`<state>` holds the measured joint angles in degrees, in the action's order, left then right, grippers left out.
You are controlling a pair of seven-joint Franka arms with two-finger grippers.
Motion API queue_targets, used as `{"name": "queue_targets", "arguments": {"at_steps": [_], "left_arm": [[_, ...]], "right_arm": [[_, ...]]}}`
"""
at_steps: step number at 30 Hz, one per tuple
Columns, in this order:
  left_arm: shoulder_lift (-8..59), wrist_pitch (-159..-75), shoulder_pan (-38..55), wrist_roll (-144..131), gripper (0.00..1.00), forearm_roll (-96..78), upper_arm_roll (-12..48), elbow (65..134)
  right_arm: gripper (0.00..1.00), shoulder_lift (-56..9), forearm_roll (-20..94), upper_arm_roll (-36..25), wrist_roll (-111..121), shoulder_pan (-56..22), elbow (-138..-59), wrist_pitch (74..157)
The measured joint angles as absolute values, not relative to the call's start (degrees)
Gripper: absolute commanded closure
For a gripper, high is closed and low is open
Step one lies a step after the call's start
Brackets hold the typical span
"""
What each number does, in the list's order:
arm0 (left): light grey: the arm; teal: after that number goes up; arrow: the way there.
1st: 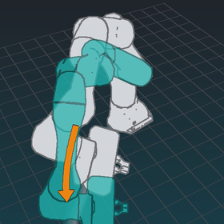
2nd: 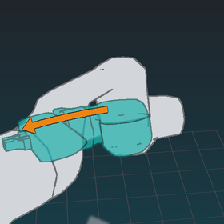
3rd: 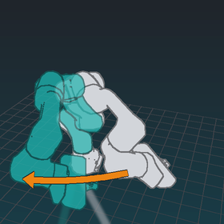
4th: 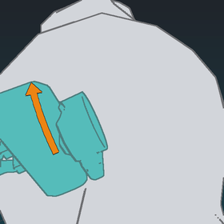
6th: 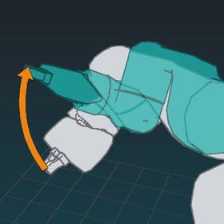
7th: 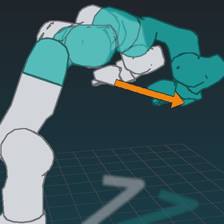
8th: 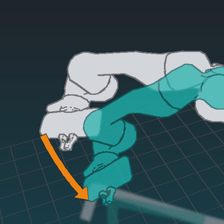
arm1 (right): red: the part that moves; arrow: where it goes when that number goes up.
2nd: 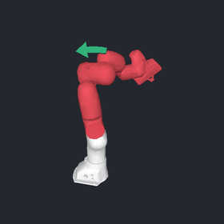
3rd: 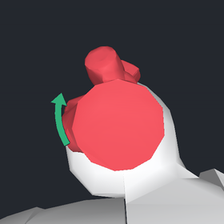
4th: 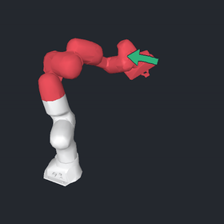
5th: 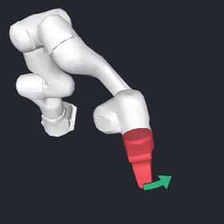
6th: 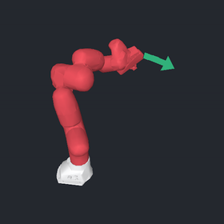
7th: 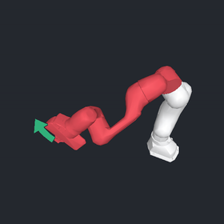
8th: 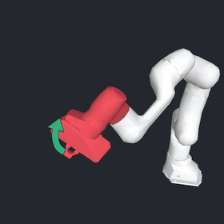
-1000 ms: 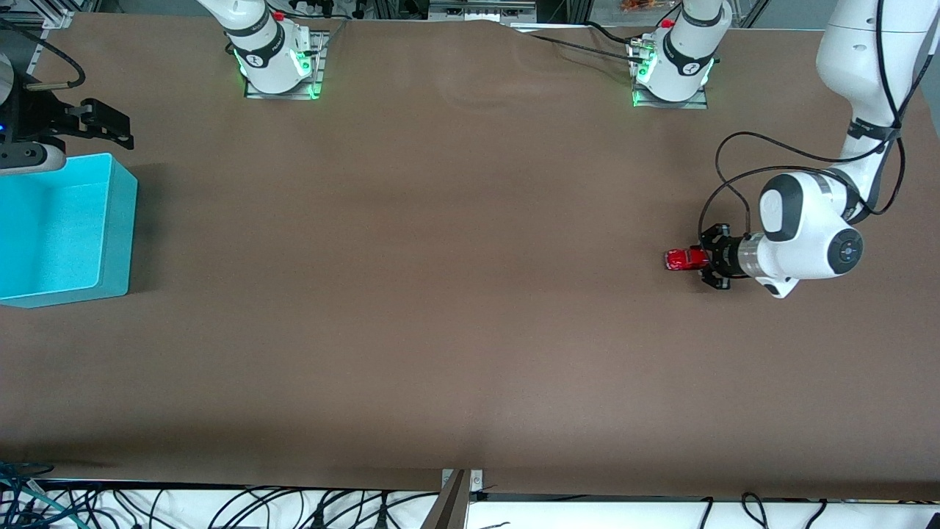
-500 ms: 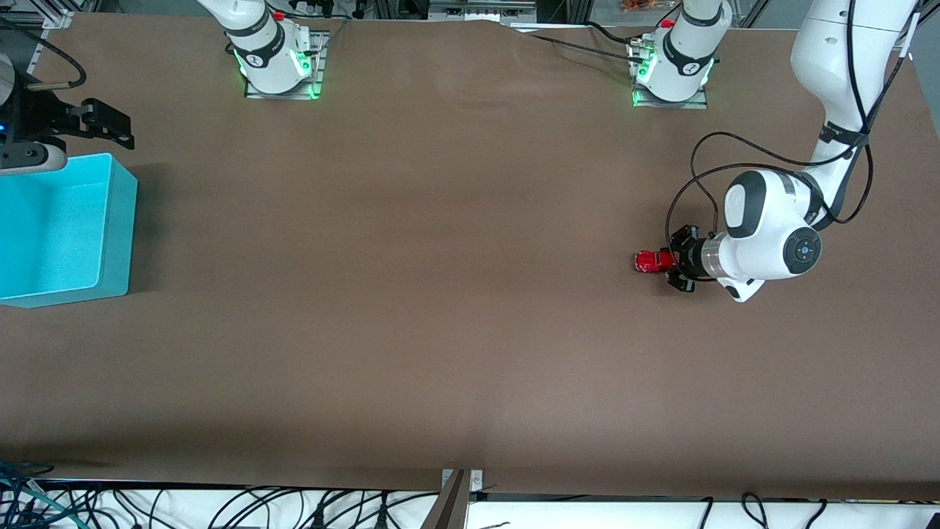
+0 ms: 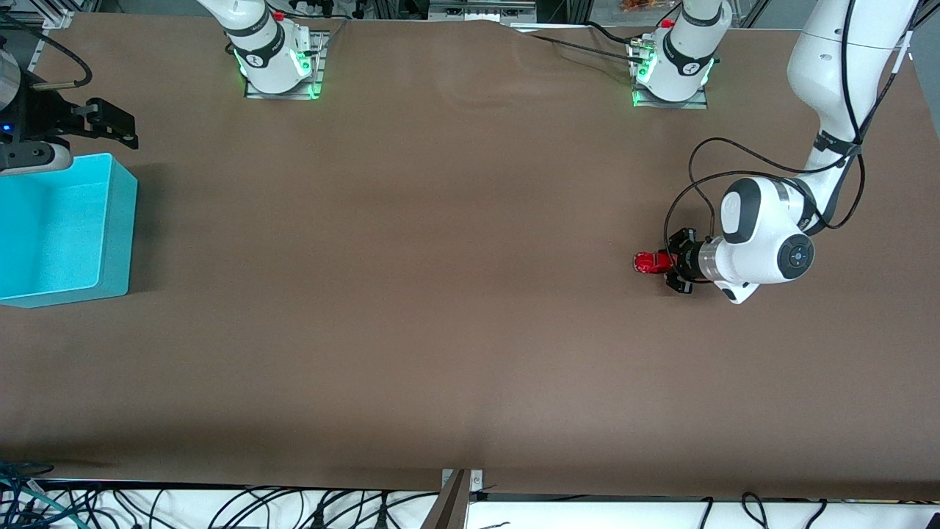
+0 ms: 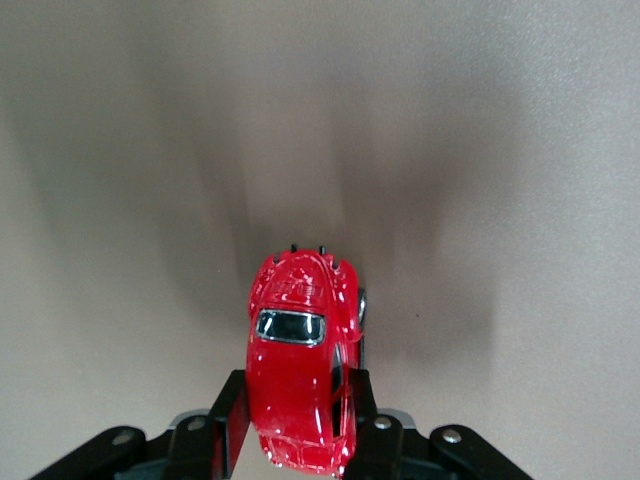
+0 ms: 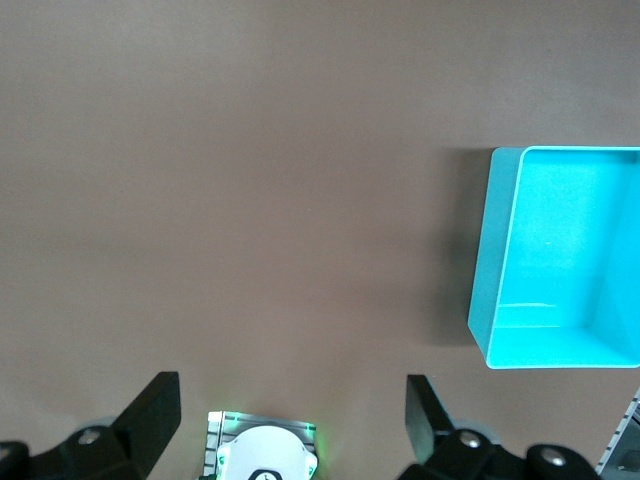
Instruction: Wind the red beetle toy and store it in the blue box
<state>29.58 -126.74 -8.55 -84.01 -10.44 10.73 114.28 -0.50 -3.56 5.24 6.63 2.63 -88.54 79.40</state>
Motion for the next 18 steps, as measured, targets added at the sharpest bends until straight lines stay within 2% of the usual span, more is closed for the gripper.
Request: {"name": "queue_targets", "arguments": {"at_steps": [18], "left_arm": [[29.5,-125.6,-8.8,-81.0,1.0,-10.4,5.9,113.7]], "right_arm": [[0.0,-0.5,-3.6,5.9,6.6,2.6,-88.5,79.4]]}}
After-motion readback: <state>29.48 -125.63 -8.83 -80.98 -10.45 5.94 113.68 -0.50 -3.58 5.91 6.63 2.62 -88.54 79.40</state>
